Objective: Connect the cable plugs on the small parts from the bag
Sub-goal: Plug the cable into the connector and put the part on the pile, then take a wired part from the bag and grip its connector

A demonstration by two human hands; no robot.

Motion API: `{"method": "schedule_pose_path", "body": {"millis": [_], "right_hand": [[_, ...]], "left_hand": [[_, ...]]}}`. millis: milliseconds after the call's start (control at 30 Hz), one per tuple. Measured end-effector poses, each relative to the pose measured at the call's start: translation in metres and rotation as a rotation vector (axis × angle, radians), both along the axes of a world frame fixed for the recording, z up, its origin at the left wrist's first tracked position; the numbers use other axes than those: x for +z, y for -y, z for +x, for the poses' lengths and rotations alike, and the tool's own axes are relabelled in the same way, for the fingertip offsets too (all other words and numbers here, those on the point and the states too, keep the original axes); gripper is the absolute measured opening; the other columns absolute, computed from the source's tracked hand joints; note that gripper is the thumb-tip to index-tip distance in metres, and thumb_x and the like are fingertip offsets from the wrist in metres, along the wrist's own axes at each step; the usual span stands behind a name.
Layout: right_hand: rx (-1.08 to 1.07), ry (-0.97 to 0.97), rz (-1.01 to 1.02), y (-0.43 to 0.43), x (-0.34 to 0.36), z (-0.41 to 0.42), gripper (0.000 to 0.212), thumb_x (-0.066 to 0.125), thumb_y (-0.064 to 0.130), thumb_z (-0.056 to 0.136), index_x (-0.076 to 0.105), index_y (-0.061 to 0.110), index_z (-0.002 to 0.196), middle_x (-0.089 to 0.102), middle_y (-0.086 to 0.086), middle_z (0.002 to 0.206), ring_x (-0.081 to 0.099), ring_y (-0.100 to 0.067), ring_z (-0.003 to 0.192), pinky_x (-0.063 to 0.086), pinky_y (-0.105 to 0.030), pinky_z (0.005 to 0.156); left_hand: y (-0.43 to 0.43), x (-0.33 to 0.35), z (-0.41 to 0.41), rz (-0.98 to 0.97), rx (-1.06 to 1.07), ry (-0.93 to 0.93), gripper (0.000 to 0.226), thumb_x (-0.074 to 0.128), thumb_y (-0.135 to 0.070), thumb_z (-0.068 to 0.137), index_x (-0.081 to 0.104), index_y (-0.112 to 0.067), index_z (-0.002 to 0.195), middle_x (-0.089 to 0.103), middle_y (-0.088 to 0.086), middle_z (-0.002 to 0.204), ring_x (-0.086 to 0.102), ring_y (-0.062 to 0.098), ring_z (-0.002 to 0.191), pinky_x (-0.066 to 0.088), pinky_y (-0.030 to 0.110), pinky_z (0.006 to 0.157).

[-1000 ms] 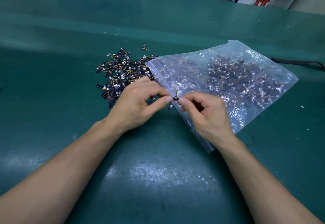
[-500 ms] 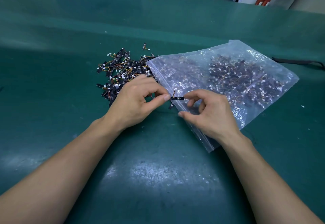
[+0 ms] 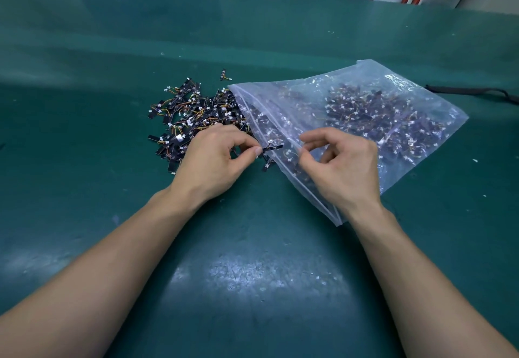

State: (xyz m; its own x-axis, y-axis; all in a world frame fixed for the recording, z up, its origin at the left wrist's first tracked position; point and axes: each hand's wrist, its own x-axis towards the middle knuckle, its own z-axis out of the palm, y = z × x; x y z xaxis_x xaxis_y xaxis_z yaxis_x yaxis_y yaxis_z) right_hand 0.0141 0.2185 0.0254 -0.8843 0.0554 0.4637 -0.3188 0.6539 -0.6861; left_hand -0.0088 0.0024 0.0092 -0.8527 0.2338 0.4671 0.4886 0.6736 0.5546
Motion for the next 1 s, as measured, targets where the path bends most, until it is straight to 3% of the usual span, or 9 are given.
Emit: {"method": "schedule_pose_path", "body": {"millis": [167, 333, 400, 467, 533, 633, 733, 867, 1000], "right_hand": [[0.01, -0.087, -0.036, 0.0, 0.001, 0.001, 0.017, 0.077, 0.016, 0.08, 0.078, 0.026, 0.093, 0.069, 0.024, 0.074, 0.054, -0.014, 0.048, 0.042, -0.01, 0.059], [-0.014, -0.167, -0.07, 0.001, 0.003, 0.002, 0.021, 0.076, 0.01, 0.076, 0.078, 0.024, 0.091, 0.069, 0.021, 0.073, 0.052, -0.015, 0.047, 0.038, -0.011, 0.055], [-0.024, -0.191, -0.092, 0.0, 0.004, 0.001, 0.02, 0.075, 0.009, 0.076, 0.077, 0.023, 0.091, 0.07, 0.019, 0.075, 0.051, -0.013, 0.047, 0.039, -0.011, 0.056], [-0.029, -0.202, -0.121, 0.0, 0.003, 0.001, 0.02, 0.074, 0.01, 0.077, 0.077, 0.021, 0.093, 0.072, 0.014, 0.076, 0.052, -0.009, 0.048, 0.04, -0.012, 0.059], [-0.025, -0.21, -0.132, 0.0, 0.003, 0.001, 0.021, 0.075, 0.01, 0.077, 0.077, 0.022, 0.095, 0.072, 0.01, 0.075, 0.054, -0.005, 0.051, 0.042, -0.012, 0.061], [-0.012, -0.214, -0.121, 0.001, 0.002, 0.001, 0.02, 0.075, 0.011, 0.077, 0.077, 0.024, 0.094, 0.072, 0.011, 0.076, 0.053, -0.006, 0.05, 0.041, -0.013, 0.06], [0.007, -0.183, -0.096, 0.002, 0.0, 0.001, 0.019, 0.076, 0.014, 0.078, 0.076, 0.025, 0.093, 0.072, 0.016, 0.077, 0.05, -0.014, 0.046, 0.039, -0.014, 0.055], [0.034, -0.041, -0.008, 0.004, -0.005, 0.0, 0.016, 0.079, 0.017, 0.08, 0.077, 0.024, 0.093, 0.07, 0.022, 0.076, 0.055, -0.007, 0.052, 0.044, -0.013, 0.06], [0.117, 0.139, 0.114, 0.006, -0.013, -0.002, 0.017, 0.082, 0.019, 0.079, 0.077, 0.029, 0.093, 0.072, 0.019, 0.078, 0.057, 0.007, 0.056, 0.044, -0.012, 0.063]], "left_hand": [[-0.027, 0.009, -0.01, -0.156, 0.054, -0.008, 0.013, 0.069, -0.034, 0.091, 0.079, -0.026, 0.09, 0.071, -0.005, 0.081, 0.052, 0.018, 0.077, 0.048, 0.037, 0.079], [-0.083, 0.021, -0.025, -0.299, 0.152, 0.039, 0.013, 0.065, -0.028, 0.086, 0.072, -0.019, 0.081, 0.069, 0.009, 0.087, 0.058, 0.031, 0.092, 0.033, 0.038, 0.083], [-0.099, 0.021, -0.029, -0.273, 0.155, 0.094, 0.016, 0.061, -0.021, 0.088, 0.061, -0.021, 0.073, 0.062, 0.005, 0.089, 0.05, 0.027, 0.093, 0.031, 0.036, 0.085], [-0.107, 0.022, -0.03, -0.171, 0.119, 0.132, 0.036, 0.056, -0.014, 0.09, 0.039, -0.025, 0.061, 0.049, -0.002, 0.081, 0.038, 0.019, 0.086, 0.028, 0.03, 0.079], [-0.11, 0.022, -0.029, -0.152, 0.081, 0.119, 0.039, 0.051, -0.009, 0.09, 0.029, -0.025, 0.062, 0.041, -0.006, 0.072, 0.033, 0.011, 0.075, 0.023, 0.03, 0.076], [-0.102, 0.019, -0.028, -0.295, 0.052, 0.085, 0.024, 0.049, -0.016, 0.091, 0.042, -0.023, 0.069, 0.047, -0.007, 0.075, 0.048, 0.019, 0.087, 0.021, 0.031, 0.08], [-0.074, 0.016, -0.024, -0.363, 0.048, 0.029, 0.015, 0.056, -0.032, 0.094, 0.064, -0.025, 0.083, 0.057, -0.011, 0.085, 0.049, 0.021, 0.102, 0.023, 0.036, 0.084], [-0.017, 0.011, -0.01, -0.317, 0.135, -0.033, 0.012, 0.063, -0.042, 0.092, 0.067, -0.032, 0.086, 0.056, -0.02, 0.081, 0.042, 0.015, 0.09, 0.017, 0.034, 0.076], [0.019, 0.007, -0.002, -0.452, 0.301, -0.027, 0.02, 0.069, -0.048, 0.084, 0.07, -0.03, 0.078, 0.049, -0.017, 0.069, 0.043, 0.016, 0.087, 0.026, 0.036, 0.08]]}}
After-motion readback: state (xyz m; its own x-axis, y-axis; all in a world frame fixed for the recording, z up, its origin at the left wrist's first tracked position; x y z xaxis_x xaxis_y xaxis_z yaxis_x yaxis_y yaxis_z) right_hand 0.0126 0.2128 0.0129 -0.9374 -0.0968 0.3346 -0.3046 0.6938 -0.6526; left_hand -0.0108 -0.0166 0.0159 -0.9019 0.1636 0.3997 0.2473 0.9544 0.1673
